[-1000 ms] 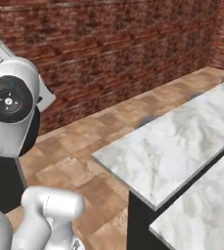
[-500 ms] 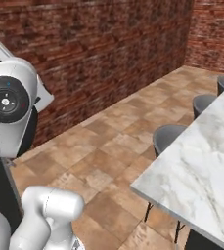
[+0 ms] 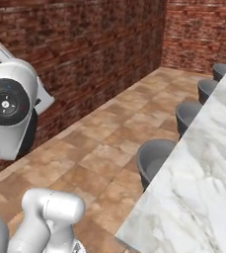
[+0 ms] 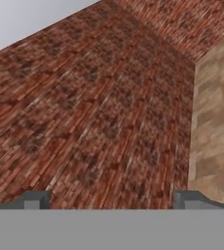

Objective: Pick the jar and jar from the dining table and place them in the open cabinet. Close the cabinet after placing the objects.

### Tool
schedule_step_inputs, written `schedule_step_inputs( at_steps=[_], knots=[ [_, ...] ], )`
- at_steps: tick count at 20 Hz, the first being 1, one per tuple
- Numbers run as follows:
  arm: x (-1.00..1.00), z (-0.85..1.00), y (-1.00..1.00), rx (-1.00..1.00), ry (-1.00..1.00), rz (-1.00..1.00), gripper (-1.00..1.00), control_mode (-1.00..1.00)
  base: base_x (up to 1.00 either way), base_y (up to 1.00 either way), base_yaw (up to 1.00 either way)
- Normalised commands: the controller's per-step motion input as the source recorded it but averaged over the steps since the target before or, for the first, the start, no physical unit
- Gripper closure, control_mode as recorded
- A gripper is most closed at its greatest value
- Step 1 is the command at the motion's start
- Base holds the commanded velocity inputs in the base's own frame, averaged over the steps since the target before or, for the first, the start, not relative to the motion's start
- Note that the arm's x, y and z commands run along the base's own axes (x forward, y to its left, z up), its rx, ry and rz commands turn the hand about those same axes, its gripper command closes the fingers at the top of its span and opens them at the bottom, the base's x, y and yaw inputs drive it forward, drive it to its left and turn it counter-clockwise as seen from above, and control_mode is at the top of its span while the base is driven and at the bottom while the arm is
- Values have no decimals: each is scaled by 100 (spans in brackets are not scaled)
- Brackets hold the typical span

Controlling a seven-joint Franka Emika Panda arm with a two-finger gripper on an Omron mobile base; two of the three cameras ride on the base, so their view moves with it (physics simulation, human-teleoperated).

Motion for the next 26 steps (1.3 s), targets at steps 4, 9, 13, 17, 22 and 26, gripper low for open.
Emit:
schedule_step_inputs(
  at_steps=[4, 9, 13, 17, 22, 26],
  knots=[
    [0, 0, 0, 0, 0, 0, -100, 100, 78, 20, -29],
    [0, 0, 0, 0, 0, 0, -100, 100, 67, 63, -35],
    [0, 0, 0, 0, 0, 0, -100, 100, 60, 74, -36],
    [0, 0, 0, 0, 0, 0, -100, 100, 68, 63, -35],
    [0, 0, 0, 0, 0, 0, -100, 100, 83, 50, -35],
    [0, 0, 0, 0, 0, 0, -100, 100, 85, 47, -35]
  ],
)
